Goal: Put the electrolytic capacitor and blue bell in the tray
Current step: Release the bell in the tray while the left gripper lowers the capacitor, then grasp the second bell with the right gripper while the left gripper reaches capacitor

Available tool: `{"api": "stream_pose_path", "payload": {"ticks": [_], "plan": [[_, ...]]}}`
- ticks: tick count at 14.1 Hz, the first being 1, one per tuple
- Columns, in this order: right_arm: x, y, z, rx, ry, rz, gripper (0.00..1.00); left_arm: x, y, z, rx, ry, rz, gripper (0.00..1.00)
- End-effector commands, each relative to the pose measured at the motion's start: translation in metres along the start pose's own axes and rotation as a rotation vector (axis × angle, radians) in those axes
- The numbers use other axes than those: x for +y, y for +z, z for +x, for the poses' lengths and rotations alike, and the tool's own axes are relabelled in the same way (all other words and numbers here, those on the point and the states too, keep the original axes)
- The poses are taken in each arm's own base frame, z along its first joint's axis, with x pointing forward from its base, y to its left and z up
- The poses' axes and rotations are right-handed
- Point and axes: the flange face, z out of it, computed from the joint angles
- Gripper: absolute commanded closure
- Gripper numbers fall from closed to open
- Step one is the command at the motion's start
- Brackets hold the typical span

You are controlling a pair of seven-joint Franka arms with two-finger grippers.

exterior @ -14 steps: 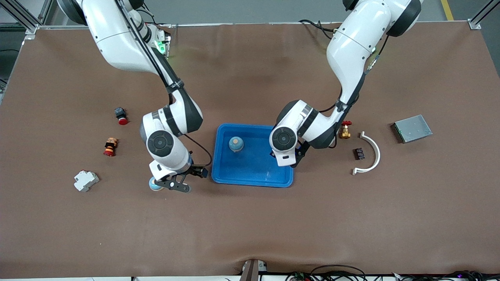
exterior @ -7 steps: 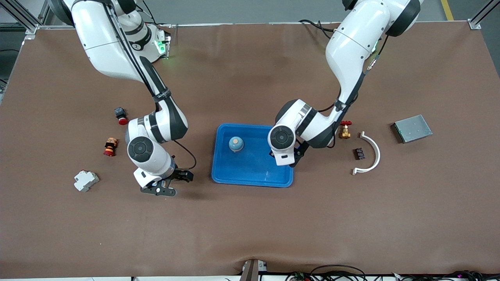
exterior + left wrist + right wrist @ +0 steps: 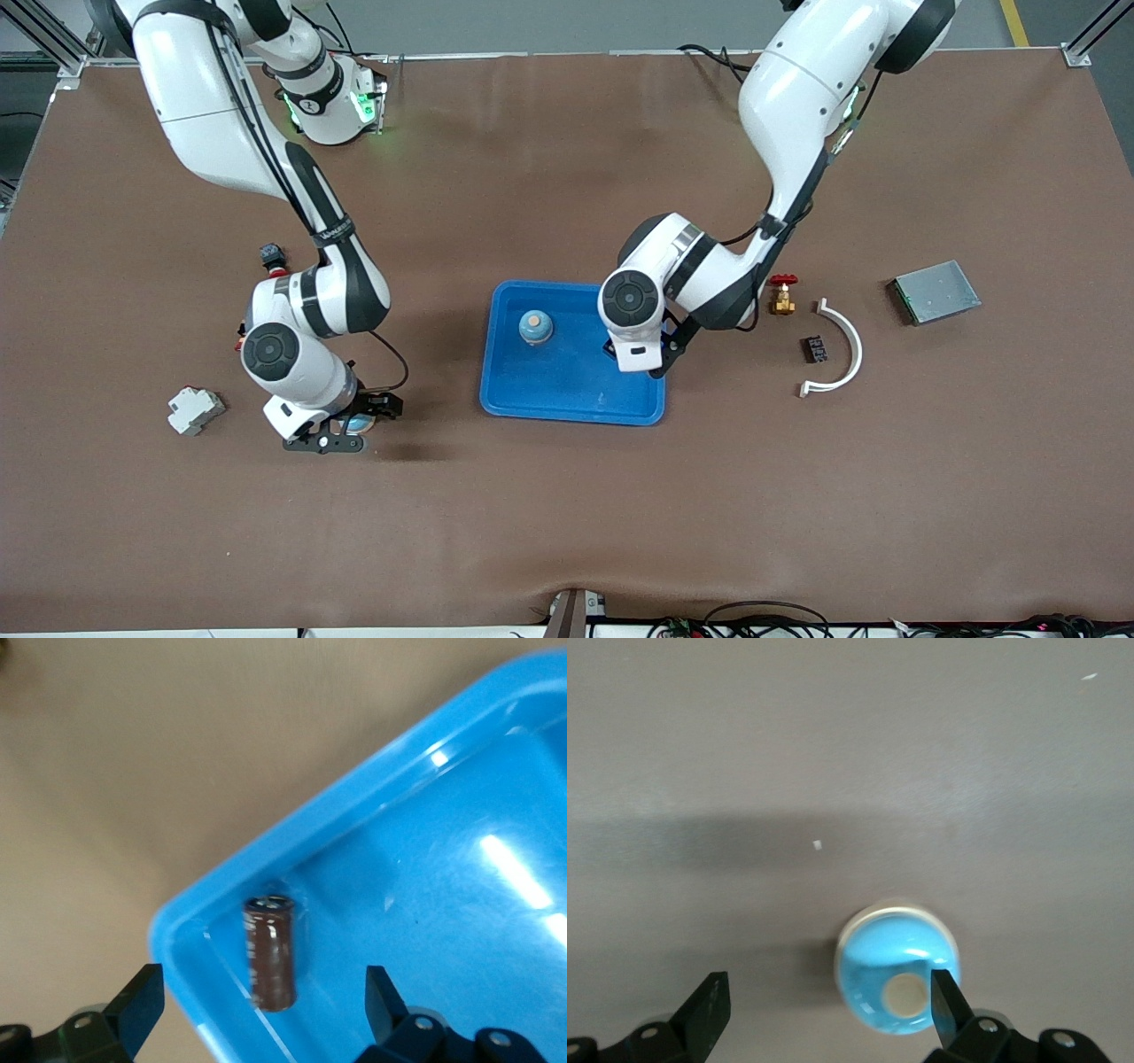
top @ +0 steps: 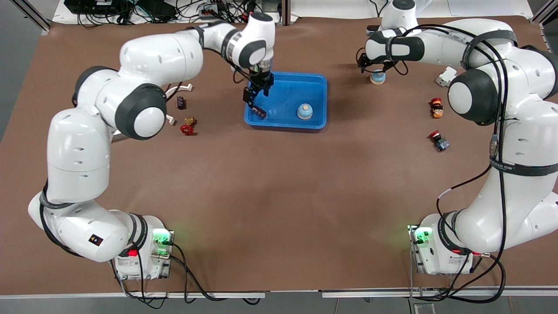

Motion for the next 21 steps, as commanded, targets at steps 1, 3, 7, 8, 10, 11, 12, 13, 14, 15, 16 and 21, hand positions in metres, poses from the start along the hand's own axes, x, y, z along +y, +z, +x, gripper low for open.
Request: {"api": "stream_pose_path", "payload": {"ticks": [1,3,7,8,10,11,12,13,14,15,16,21], "plan": [[0.020,-0.005,0.004,0.001,-0.039,0.011,0.00,-0.028,-0.047,0.012,0.026,0.119,0.047,0.00],[0.026,-0.003,0.004,0.001,-0.042,0.015,0.00,-0.043,-0.076,0.024,0.026,0.214,0.052,0.00],[0.023,0.005,-0.002,0.001,-0.048,0.015,0.00,-0.090,-0.149,0.092,0.026,0.414,-0.004,0.00],[0.023,0.009,-0.003,0.004,-0.050,0.015,0.00,-0.105,-0.161,0.112,0.021,0.433,-0.012,0.00],[0.022,0.016,-0.008,0.022,-0.055,0.017,0.00,-0.132,-0.170,0.146,0.014,0.493,-0.018,0.00],[0.022,0.017,-0.009,0.028,-0.055,0.018,0.00,-0.147,-0.171,0.163,0.010,0.520,-0.018,0.00],[0.022,0.017,-0.009,0.030,-0.055,0.018,0.00,-0.162,-0.173,0.178,0.011,0.555,-0.026,0.00],[0.022,0.017,-0.009,0.030,-0.055,0.018,0.00,-0.175,-0.174,0.192,0.013,0.596,-0.031,0.00],[0.022,0.018,-0.009,0.031,-0.055,0.019,0.00,-0.185,-0.175,0.205,0.019,0.639,-0.042,0.00],[0.022,0.018,-0.008,0.039,-0.059,0.020,0.00,-0.193,-0.172,0.216,0.025,0.669,-0.052,0.00],[0.022,0.022,-0.012,0.036,-0.064,0.019,0.00,-0.198,-0.167,0.227,0.032,0.691,-0.061,0.00],[0.027,0.029,-0.017,0.052,-0.078,0.018,0.00,-0.225,-0.116,0.247,0.099,0.760,-0.105,0.00]]}}
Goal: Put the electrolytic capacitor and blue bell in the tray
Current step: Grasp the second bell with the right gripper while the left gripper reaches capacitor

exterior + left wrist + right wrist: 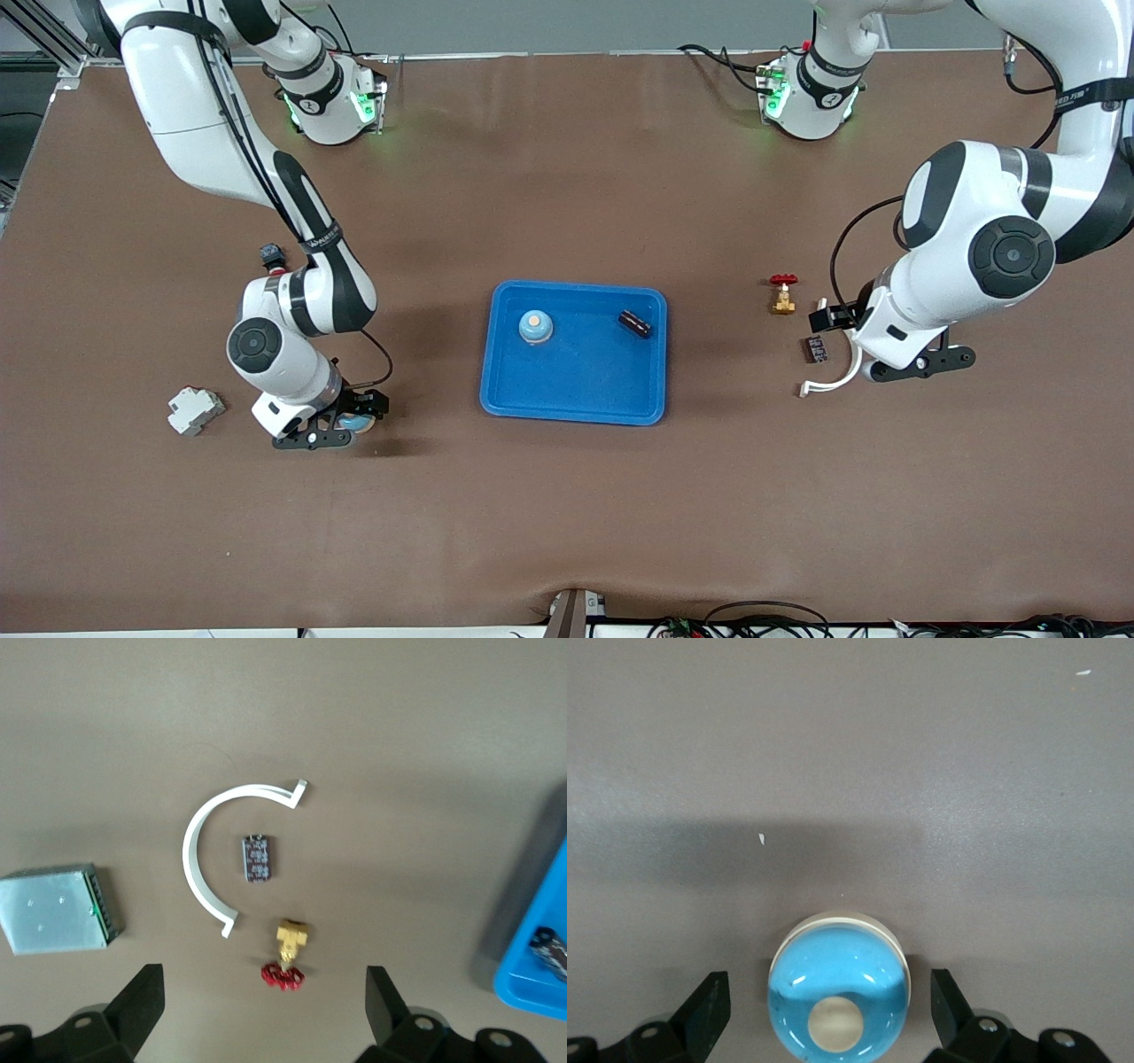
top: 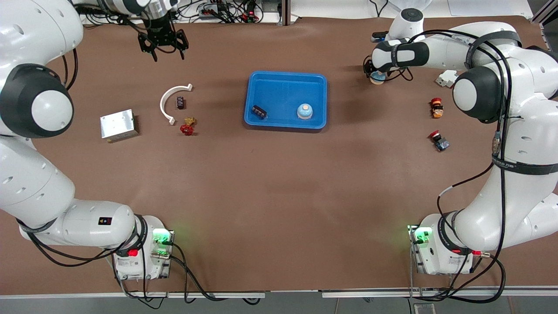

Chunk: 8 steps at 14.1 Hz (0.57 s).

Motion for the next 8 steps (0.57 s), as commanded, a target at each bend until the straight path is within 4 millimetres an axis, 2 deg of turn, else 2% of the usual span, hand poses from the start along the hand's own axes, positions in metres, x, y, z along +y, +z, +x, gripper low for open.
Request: {"api": "stream_pose_path", "payload": {"ticks": [1,3,4,5,7,8], "plan": [[0.003,0.000,-0.002,0.006,-0.011,0.005,0.00,-0.017,0.019,-0.018,0.050,0.059,0.002,0.00],[0.003,0.000,-0.002,0.007,-0.011,0.005,0.00,-0.018,0.040,-0.016,0.064,0.064,-0.006,0.00],[0.003,0.000,-0.002,0.006,-0.011,0.005,0.07,-0.017,0.050,-0.018,0.074,0.068,-0.010,0.00],[0.003,0.000,-0.001,0.006,-0.013,0.005,0.48,-0.017,0.061,-0.019,0.080,0.071,-0.013,0.00],[0.000,0.000,-0.002,0.007,-0.010,0.009,1.00,-0.015,0.080,-0.016,0.081,0.080,-0.012,0.00],[0.000,0.000,-0.001,0.008,-0.005,0.009,1.00,-0.015,0.088,-0.014,0.074,0.082,-0.009,0.00]]}}
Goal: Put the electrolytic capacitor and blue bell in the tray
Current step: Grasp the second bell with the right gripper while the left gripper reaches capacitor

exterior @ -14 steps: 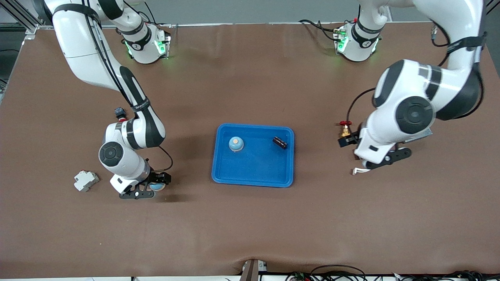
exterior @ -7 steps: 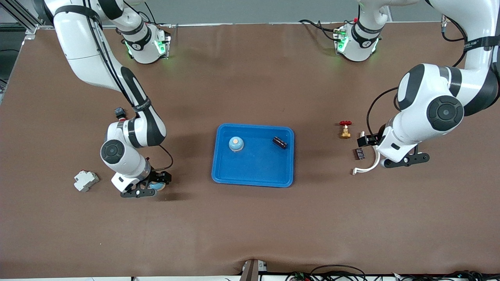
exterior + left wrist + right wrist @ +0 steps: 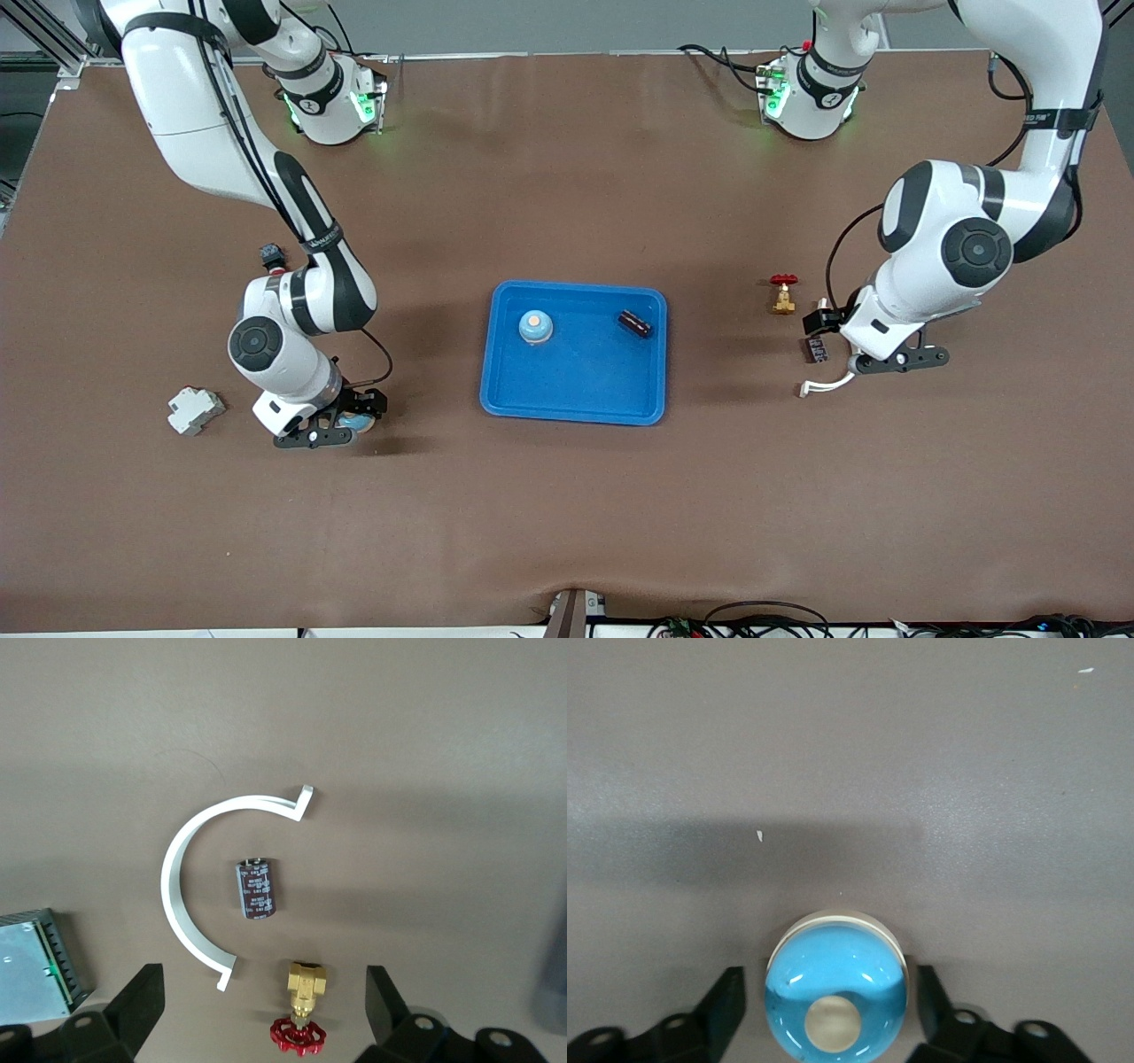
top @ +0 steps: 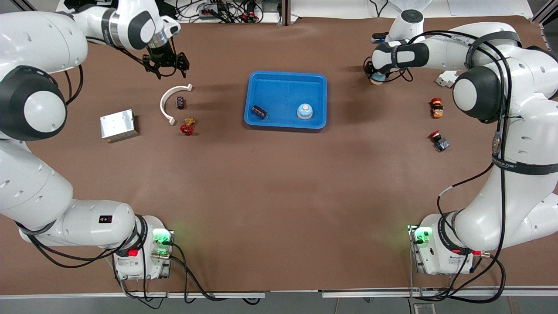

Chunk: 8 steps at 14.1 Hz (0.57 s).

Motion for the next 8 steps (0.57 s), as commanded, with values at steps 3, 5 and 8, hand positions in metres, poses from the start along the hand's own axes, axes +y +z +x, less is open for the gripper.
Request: {"api": "stream_pose_path", "payload": {"ticks": [3,5,8], "plan": [[-0.016,-0.005,-0.001,0.000,0.020,0.023,1.00,-0.001,0.022,0.003,0.025,0.021,0.021,0.00],[-0.036,-0.024,0.000,-0.001,0.085,0.037,1.00,-0.002,0.036,0.008,0.032,-0.003,0.010,0.00],[-0.070,-0.047,0.001,-0.058,0.162,0.032,1.00,-0.003,0.065,0.017,0.048,-0.069,-0.011,0.00]]}}
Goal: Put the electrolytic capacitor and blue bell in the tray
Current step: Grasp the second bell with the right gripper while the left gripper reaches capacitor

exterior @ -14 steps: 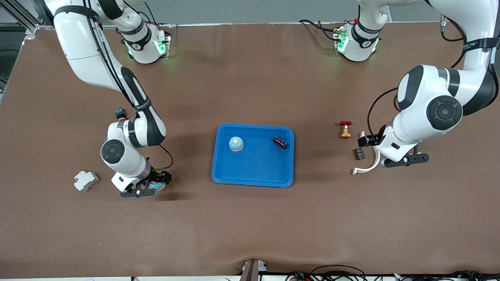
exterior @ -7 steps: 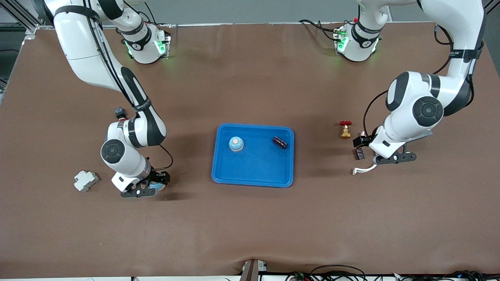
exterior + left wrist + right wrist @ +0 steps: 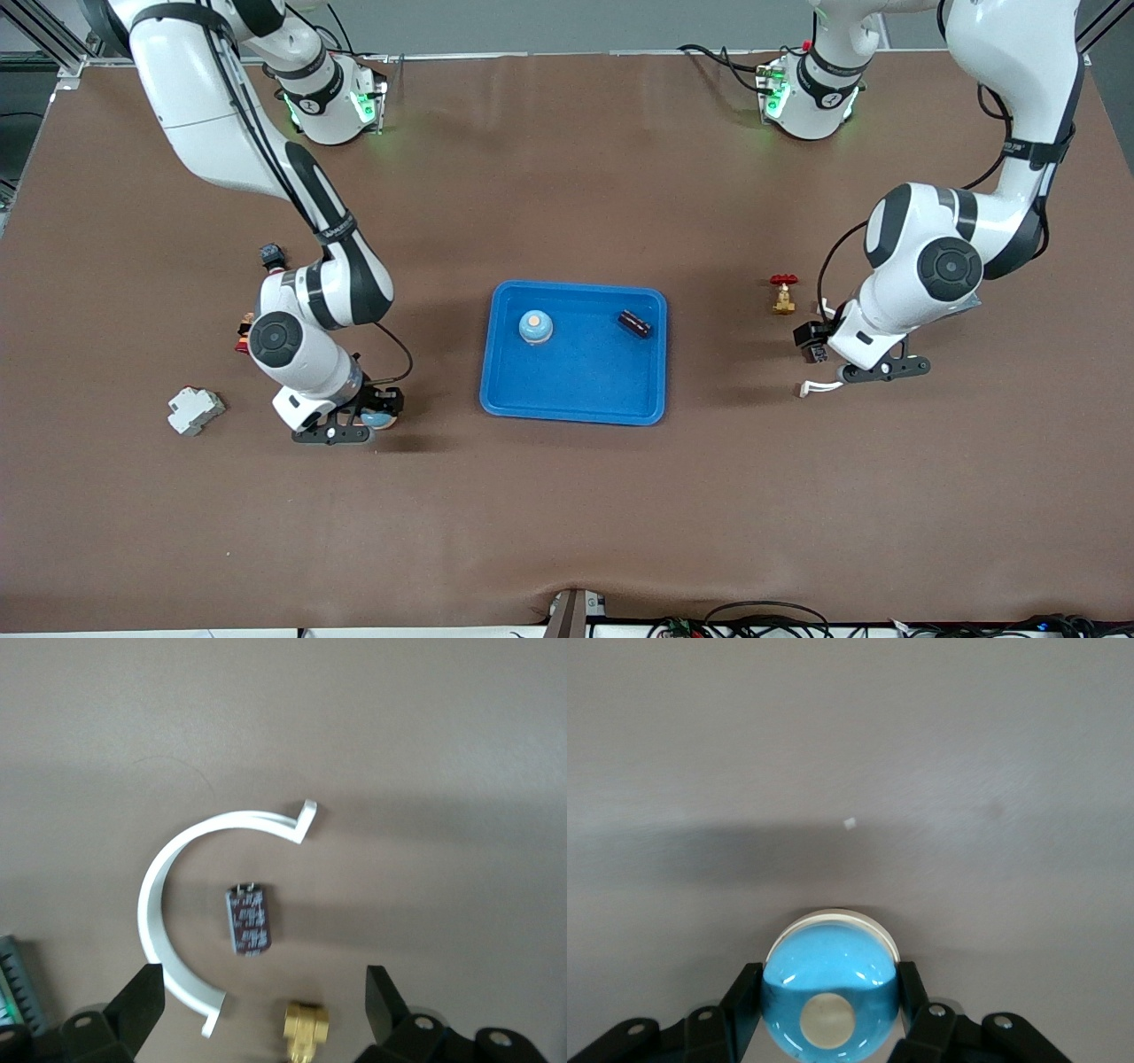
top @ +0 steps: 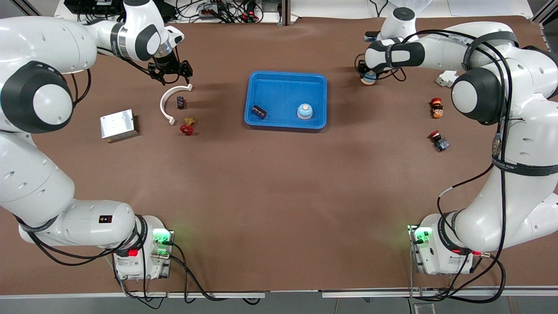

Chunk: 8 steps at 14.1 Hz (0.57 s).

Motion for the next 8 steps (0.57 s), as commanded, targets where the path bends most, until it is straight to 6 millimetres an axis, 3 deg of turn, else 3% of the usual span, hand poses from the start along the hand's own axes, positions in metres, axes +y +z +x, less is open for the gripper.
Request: {"api": "stream_pose_path", "payload": {"ticks": [1,4,8], "plan": [[-0.038,-0.034,-0.004,-0.024,0.092,0.005,1.00,-0.002,0.025,0.007,0.017,-0.051,-0.001,0.00],[-0.096,-0.049,-0.017,-0.002,0.194,0.022,1.00,-0.005,0.035,0.012,0.010,-0.111,-0.005,0.00],[-0.146,-0.048,-0.037,0.002,0.291,0.033,1.00,-0.012,0.053,0.014,-0.003,-0.165,-0.010,0.00]]}}
